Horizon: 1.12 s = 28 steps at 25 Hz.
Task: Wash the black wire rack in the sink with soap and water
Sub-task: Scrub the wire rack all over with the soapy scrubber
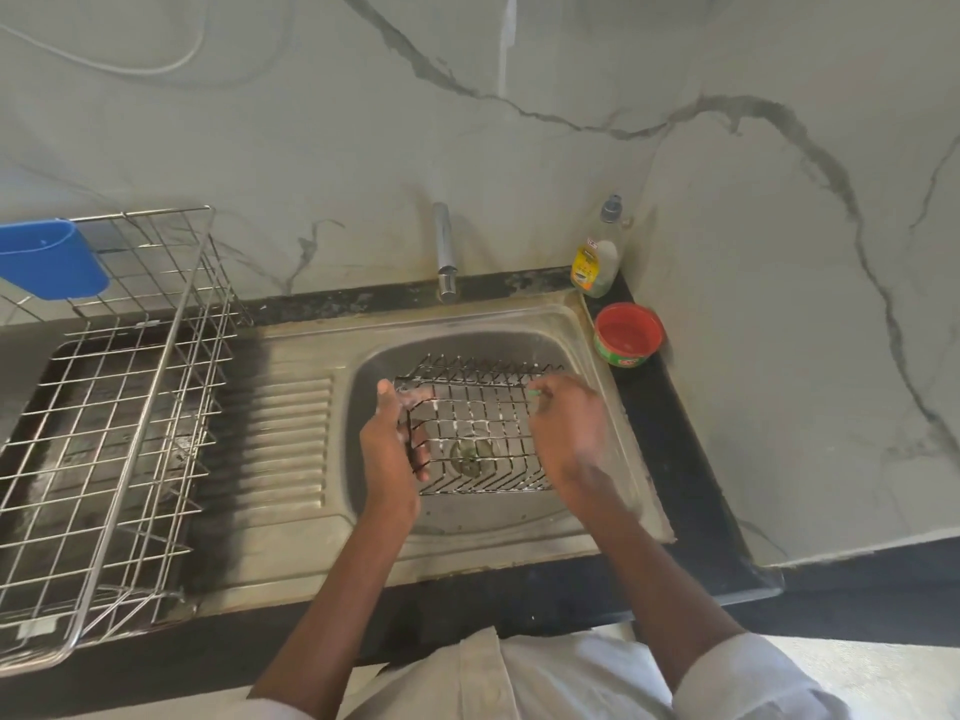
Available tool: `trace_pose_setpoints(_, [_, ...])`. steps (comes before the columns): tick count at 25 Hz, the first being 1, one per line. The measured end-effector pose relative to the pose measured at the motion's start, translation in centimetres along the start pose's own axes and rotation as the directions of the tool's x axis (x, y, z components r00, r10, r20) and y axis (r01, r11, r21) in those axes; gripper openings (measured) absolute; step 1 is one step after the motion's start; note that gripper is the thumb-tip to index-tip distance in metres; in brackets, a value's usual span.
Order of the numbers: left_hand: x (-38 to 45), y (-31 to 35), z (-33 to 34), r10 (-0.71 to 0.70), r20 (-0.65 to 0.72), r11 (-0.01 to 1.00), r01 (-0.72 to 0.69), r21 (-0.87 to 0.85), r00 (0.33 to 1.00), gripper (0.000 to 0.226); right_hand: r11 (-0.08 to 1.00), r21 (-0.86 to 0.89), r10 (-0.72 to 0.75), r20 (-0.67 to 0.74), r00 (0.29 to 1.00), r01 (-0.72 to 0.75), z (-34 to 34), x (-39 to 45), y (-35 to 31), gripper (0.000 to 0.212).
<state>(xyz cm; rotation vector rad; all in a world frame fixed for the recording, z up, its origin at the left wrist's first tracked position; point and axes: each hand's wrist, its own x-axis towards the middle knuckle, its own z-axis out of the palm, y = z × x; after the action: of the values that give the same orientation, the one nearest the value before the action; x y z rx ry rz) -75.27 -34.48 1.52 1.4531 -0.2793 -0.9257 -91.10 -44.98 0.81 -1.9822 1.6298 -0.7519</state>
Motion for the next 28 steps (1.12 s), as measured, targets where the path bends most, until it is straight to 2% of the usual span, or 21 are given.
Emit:
trace_pose_setpoints(2, [-0.6, 0.0, 0.7, 0.049, 0.032, 0.998, -0.050, 0.031, 0.998, 0.059, 0.988, 0.085, -0.132, 0.012, 0.991, 0.130, 1.6, -1.2, -3.8, 0.039])
trace_pose_setpoints(5, [-0.5, -0.3, 0.8, 0.052, 0.012, 0.999, -0.052, 0.011, 0.999, 0.058, 0.915, 0.222, -0.342, -0.019, 0.939, 0.338, 2.9, -2.0, -7.8, 0.035])
trace_pose_setpoints(7, [-0.4, -0.4, 0.4, 0.035, 0.005, 0.999, -0.035, -0.013, 0.999, 0.058, 0.887, 0.180, -0.430, -0.012, 0.903, 0.425, 3.1, -1.4, -6.8, 0.033])
trace_pose_setpoints(9, [-0.4, -0.4, -0.1, 0.021, 0.009, 0.999, -0.020, -0.027, 1.000, 0.051, 0.923, 0.089, -0.376, 0.000, 0.927, 0.375, 2.4, -0.4, -3.2, 0.035])
trace_pose_setpoints(11, [-0.3, -0.2, -0.6, 0.028, 0.025, 1.000, -0.027, -0.015, 0.999, 0.044, 0.984, 0.012, -0.175, -0.050, 0.983, 0.176, 0.9, 0.7, 1.0, 0.039])
trace_pose_setpoints(13, [-0.1, 0.0, -0.8, 0.054, 0.063, 0.998, -0.055, 0.010, 0.997, 0.043, 0.999, -0.004, 0.033, -0.077, 0.997, -0.033, -0.3, 0.9, 3.1, 0.037])
trace_pose_setpoints(14, [-0.1, 0.0, -0.7, 0.058, 0.088, 0.998, -0.060, 0.022, 0.994, 0.046, 0.998, -0.001, 0.069, -0.069, 0.995, -0.069, -0.2, 0.6, 2.9, 0.036])
trace_pose_setpoints(16, [-0.3, 0.0, -0.2, 0.047, 0.113, 0.998, -0.051, 0.037, 0.993, 0.050, 0.998, 0.062, -0.025, -0.028, 0.999, 0.027, 1.0, -0.4, 0.0, 0.036])
trace_pose_setpoints(19, [-0.4, -0.2, 0.2, 0.034, 0.087, 0.999, -0.036, 0.020, 0.996, 0.052, 0.937, 0.185, -0.304, 0.020, 0.952, 0.296, 2.8, -2.1, -5.3, 0.033])
trace_pose_setpoints(22, [0.0, -0.3, -0.5, 0.015, 0.037, 1.000, -0.014, -0.011, 0.999, 0.050, 0.907, 0.197, -0.393, 0.072, 0.917, 0.373, 2.5, -1.4, -4.7, 0.032])
trace_pose_setpoints(24, [0.0, -0.1, -1.0, 0.008, 0.017, 1.000, -0.007, -0.029, 1.000, 0.048, 0.950, 0.125, -0.299, 0.082, 0.951, 0.288, 1.7, -0.5, -1.1, 0.037])
trace_pose_setpoints(26, [-0.1, 0.1, -1.4, 0.010, -0.001, 0.999, -0.010, -0.045, 1.000, 0.046, 0.995, 0.046, -0.086, 0.042, 0.995, 0.084, 0.3, 0.5, 2.7, 0.043])
trace_pose_setpoints(28, [-0.2, 0.2, -1.7, 0.022, -0.013, 0.999, -0.023, -0.046, 1.000, 0.044, 0.992, -0.013, 0.127, 0.001, 0.992, -0.127, -0.8, 1.6, 4.7, 0.038])
